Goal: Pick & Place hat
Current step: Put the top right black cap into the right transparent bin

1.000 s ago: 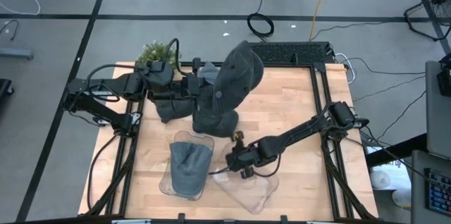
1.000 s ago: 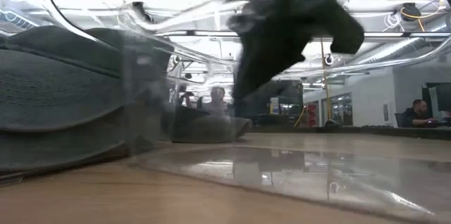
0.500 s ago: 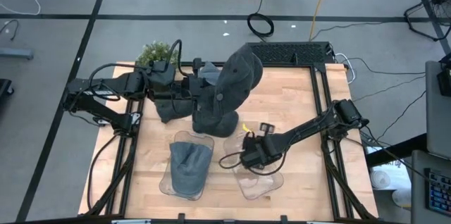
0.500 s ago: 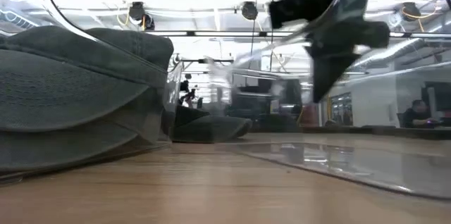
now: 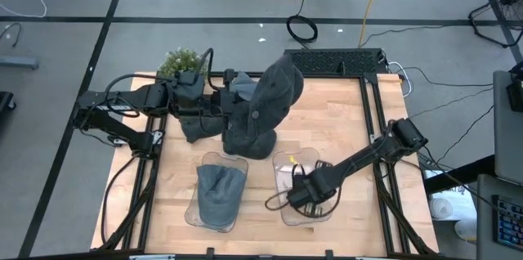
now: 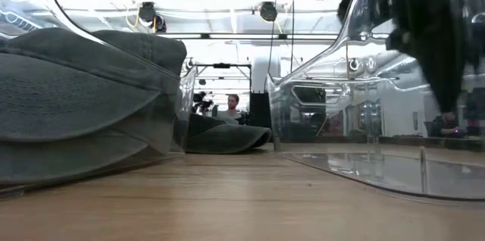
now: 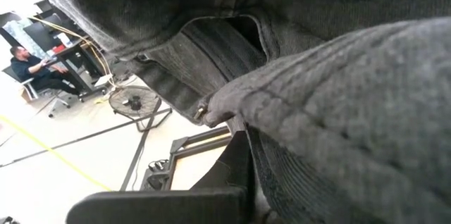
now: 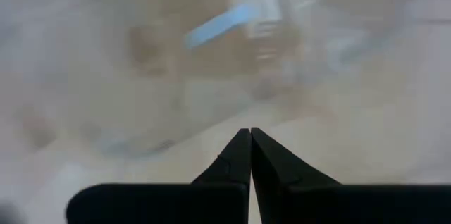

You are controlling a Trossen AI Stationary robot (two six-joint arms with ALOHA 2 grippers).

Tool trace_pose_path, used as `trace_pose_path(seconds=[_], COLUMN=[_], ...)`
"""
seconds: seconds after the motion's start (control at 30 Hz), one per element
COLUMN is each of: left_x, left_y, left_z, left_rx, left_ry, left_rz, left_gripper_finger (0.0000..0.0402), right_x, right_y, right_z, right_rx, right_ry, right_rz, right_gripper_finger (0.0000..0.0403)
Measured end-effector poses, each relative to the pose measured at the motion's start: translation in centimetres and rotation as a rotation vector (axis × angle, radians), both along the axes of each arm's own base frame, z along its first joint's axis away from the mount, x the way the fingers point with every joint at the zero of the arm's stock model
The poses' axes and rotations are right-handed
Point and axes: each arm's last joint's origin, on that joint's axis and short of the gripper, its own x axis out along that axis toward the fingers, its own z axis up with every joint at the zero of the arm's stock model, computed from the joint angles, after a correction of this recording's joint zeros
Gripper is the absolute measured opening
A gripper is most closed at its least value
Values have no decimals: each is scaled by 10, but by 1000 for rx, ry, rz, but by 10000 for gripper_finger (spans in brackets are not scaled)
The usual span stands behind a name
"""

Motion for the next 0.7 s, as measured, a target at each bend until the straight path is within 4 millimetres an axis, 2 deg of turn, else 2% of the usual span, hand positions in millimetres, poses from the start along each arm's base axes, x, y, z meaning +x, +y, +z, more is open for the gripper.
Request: trace_pose_path(seconds=[0.23, 0.57, 0.7], left_x=[0, 0, 0], left_y=[0, 0, 0], left_z=[-1, -1, -1], left_rx=[-6, -9, -12], left_ry=[9, 9, 9], left_rz=[2, 2, 3], left_gripper_finger=[8, 8, 8], right_x=[2, 0, 9], right_y=[34, 56, 67], right_z=[1, 4, 9], right_rx=[333, 519, 641], right_ry=[-52, -79, -207], right_rz=[154, 224, 356], right_gripper_finger=[0, 0, 0])
